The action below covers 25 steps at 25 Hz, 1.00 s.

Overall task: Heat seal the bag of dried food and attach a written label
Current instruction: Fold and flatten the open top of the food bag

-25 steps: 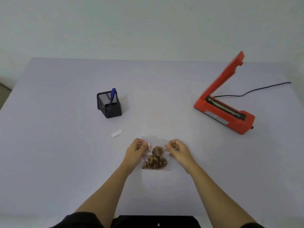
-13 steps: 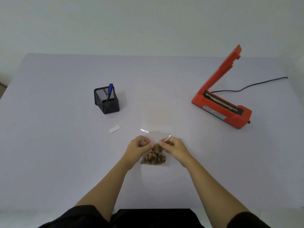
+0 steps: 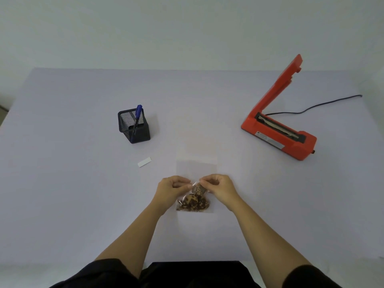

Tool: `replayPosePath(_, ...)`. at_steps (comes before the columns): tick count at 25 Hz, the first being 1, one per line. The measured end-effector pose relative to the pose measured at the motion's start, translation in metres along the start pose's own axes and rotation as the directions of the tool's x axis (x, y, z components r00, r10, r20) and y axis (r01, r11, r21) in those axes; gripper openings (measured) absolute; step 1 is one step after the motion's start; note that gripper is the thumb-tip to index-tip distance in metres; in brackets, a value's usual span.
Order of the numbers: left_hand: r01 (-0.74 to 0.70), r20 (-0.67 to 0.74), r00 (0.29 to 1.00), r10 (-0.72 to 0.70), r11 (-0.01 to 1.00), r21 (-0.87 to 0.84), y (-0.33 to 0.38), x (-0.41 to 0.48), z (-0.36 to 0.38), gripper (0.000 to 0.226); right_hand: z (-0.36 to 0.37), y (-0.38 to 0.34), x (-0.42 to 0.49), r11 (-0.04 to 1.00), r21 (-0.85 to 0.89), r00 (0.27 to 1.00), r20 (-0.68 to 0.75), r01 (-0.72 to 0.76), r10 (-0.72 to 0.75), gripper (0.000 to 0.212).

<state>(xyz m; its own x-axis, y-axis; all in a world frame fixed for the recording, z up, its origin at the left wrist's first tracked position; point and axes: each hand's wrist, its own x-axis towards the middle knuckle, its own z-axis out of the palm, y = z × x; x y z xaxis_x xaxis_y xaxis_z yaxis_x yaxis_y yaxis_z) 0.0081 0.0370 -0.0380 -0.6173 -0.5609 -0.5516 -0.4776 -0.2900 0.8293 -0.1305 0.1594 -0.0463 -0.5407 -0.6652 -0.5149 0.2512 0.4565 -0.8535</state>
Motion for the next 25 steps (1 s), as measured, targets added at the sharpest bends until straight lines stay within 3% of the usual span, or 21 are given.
replayPosePath(5,0.029,0.084,0.996,-0.025,0.999,-0.035,-0.006,-0.005,-0.003,0.016,0.000,0.000,-0.005,0.997,0.037,0.996,0.065,-0.069,0.067,0.014)
replayPosePath(9,0.004,-0.015,1.000,-0.002,0.984,0.181,-0.009,-0.006,-0.002,0.004,-0.002,0.006,-0.006,0.997,-0.049,0.997,0.049,-0.060,0.063,0.009)
replayPosePath(12,-0.004,-0.014,1.000,0.007,0.982,0.186,-0.009,-0.006,-0.002,0.005,0.000,0.008,-0.007,0.998,-0.013,0.997,0.032,-0.064,0.065,0.015)
replayPosePath(16,-0.005,0.004,1.000,0.005,0.992,0.124,-0.006,-0.006,0.004,0.023,0.000,0.006,-0.005,0.997,0.010,0.996,0.055,-0.076,0.076,0.020)
replayPosePath(21,0.007,-0.143,0.989,0.029,0.969,0.248,-0.012,-0.006,0.013,0.021,0.003,0.012,0.000,0.994,-0.097,0.998,-0.046,-0.055,0.051,0.023)
replayPosePath(23,0.023,-0.208,0.977,0.045,0.950,0.311,-0.014,-0.004,0.015,0.020,0.009,0.012,0.001,0.979,-0.205,0.994,-0.106,-0.009,-0.013,0.038)
replayPosePath(25,0.013,-0.251,0.962,0.104,0.905,0.425,-0.013,-0.004,0.019,0.035,0.013,0.013,0.004,0.908,-0.417,0.969,-0.208,0.038,-0.135,0.068)
